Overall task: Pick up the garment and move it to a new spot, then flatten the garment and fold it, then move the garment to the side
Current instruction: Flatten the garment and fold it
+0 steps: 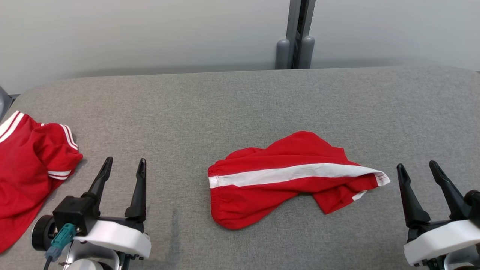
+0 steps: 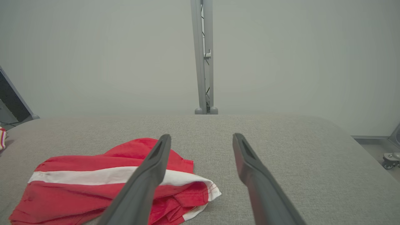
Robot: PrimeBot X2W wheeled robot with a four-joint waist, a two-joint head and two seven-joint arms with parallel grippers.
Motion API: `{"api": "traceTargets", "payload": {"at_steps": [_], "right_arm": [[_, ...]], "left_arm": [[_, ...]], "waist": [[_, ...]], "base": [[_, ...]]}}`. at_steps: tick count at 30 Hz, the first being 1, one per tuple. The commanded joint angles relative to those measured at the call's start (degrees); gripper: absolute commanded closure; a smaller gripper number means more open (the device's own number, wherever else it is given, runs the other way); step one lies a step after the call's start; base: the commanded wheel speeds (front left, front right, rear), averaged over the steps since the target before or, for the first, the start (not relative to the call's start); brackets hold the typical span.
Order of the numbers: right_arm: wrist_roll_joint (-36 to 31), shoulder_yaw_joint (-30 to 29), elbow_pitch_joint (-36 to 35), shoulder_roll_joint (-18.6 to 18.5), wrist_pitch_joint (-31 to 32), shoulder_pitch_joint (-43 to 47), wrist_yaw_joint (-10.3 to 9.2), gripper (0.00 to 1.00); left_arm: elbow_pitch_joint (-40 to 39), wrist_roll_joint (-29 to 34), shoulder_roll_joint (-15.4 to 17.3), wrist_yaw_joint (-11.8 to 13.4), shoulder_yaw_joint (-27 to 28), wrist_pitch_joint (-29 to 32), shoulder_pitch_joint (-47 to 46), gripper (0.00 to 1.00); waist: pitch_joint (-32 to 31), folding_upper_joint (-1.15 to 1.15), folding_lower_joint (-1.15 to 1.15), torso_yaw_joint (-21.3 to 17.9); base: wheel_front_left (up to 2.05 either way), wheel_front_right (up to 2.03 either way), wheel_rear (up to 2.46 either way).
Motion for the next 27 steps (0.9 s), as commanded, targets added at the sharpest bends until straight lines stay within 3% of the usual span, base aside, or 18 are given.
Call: {"api": "traceTargets", "payload": {"at_steps": [1, 12, 18, 27], "right_arm": [[0.51, 0.28, 0.07, -0.03, -0.01, -0.76, 0.01, 0.0], [1.07, 2.19, 2.44, -0.12, -1.33, -2.75, 0.01, 0.0], [1.65, 3.07, 4.43, 0.05, -2.65, -4.01, 0.01, 0.0], [2.1, 2.25, 6.24, 0.16, -4.23, -4.98, 0.01, 0.0]], "left_arm": [[-0.33, 0.23, 0.49, -0.4, -0.41, 0.56, -1.36, 0.0], [3.61, -6.04, -2.73, -8.13, -7.44, 13.26, -7.01, 0.0], [9.19, -8.38, -4.68, -10.34, -9.03, 16.78, -9.7, 0.0], [12.91, -9.67, -5.54, -10.82, -9.11, 18.64, -11.83, 0.0]], "waist": [[0.29, 0.0, 0.0, -0.17], [4.17, 0.0, 0.0, -3.27], [6.59, 0.0, 0.0, -5.75], [8.83, 0.0, 0.0, -6.89]], "base": [[0.0, 0.0, 0.0], [0.0, 0.0, 0.0], [0.0, 0.0, 0.0], [0.0, 0.0, 0.0]]}}
